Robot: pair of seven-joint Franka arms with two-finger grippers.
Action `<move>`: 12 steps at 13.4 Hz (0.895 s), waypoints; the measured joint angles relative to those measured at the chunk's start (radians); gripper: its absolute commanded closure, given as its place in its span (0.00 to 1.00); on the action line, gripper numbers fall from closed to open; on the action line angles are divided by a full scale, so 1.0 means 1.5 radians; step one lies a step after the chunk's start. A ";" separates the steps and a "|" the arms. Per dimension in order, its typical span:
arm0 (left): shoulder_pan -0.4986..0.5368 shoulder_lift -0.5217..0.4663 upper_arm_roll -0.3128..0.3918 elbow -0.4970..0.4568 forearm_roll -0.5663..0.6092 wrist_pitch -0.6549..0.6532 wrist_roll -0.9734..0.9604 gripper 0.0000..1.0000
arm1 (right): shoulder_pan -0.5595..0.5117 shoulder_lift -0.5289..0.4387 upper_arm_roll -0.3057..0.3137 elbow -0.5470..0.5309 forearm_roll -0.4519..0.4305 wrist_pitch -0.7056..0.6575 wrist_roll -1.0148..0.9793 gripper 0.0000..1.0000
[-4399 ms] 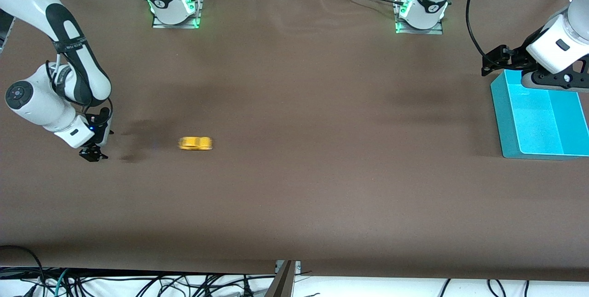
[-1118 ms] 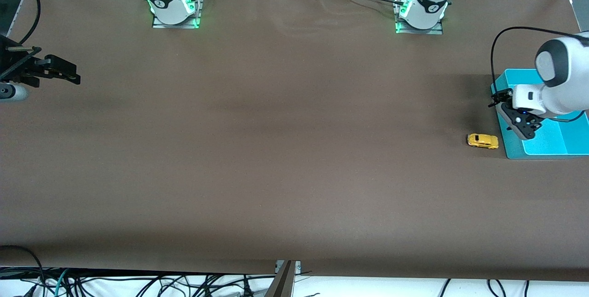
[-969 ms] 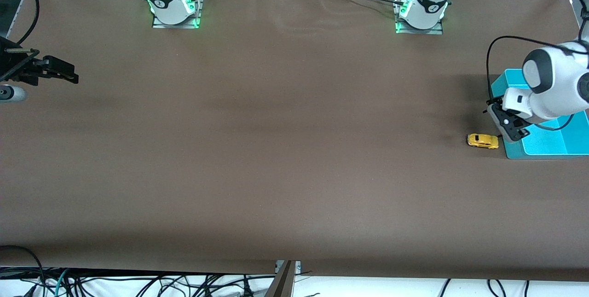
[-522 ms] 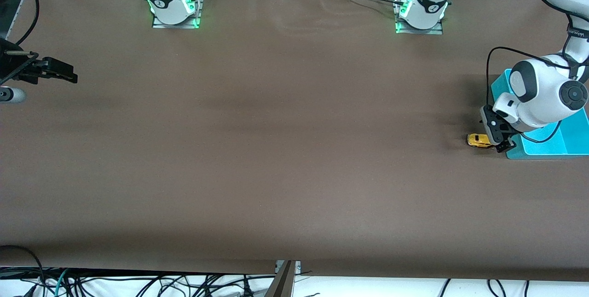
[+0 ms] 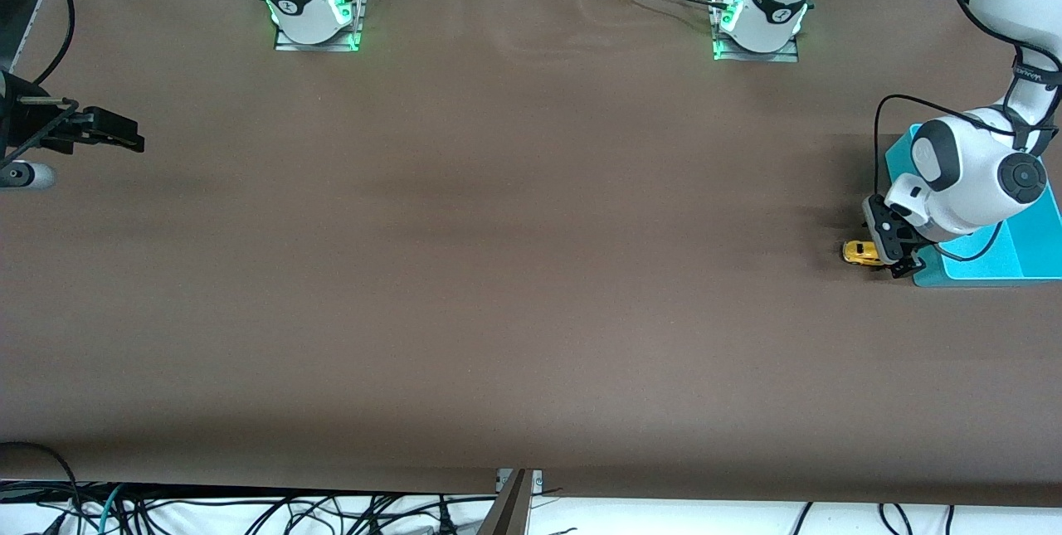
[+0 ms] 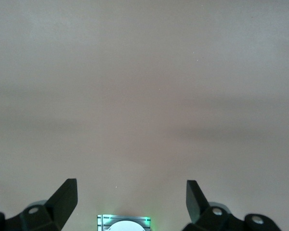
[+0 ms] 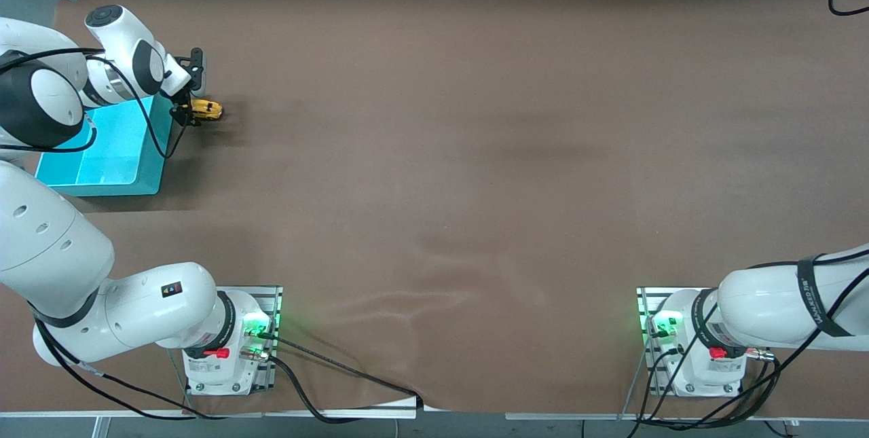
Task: Wind and store yellow beetle car
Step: 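Lower the left gripper onto the yellow car beside the box, then grasp the yellow car with the left gripper and lift it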
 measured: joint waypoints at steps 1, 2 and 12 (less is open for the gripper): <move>0.000 0.003 0.000 0.000 0.000 0.000 0.000 0.53 | 0.000 0.002 -0.002 0.000 0.000 0.001 0.000 0.00; 0.000 0.006 0.000 0.000 0.000 0.001 0.000 0.65 | 0.000 0.003 -0.002 0.000 0.000 0.003 0.000 0.00; -0.002 -0.042 -0.036 0.059 0.000 -0.137 0.082 0.89 | 0.002 0.005 -0.002 0.005 0.000 0.007 0.000 0.00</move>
